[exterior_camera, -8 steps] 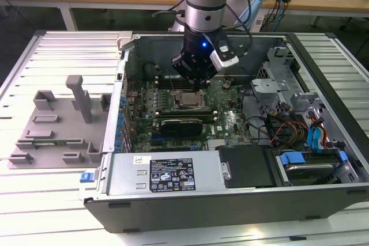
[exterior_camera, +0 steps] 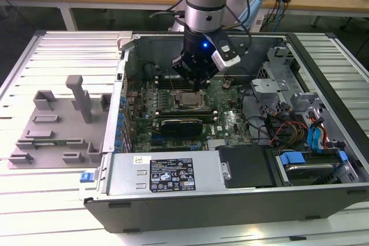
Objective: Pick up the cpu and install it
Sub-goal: 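Close the cpu cover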
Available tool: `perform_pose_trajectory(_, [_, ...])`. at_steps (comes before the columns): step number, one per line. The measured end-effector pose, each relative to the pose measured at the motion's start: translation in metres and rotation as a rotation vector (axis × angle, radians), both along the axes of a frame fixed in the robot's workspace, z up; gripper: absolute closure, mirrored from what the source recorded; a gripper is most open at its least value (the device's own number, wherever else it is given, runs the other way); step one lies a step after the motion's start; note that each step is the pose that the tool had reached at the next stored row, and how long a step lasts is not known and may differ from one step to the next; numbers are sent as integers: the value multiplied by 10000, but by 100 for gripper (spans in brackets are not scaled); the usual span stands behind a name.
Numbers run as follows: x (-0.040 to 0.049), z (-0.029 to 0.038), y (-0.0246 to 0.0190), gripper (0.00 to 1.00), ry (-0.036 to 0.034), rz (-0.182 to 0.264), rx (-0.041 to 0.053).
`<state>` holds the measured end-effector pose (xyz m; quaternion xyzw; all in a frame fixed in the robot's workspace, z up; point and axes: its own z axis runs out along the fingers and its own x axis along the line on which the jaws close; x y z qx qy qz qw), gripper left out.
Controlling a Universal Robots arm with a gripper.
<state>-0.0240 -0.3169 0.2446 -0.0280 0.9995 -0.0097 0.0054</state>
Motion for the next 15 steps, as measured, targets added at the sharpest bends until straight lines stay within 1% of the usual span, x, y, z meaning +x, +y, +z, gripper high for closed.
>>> perform_pose_trajectory(15, [-24, -1, -1, 89, 1, -1, -1])
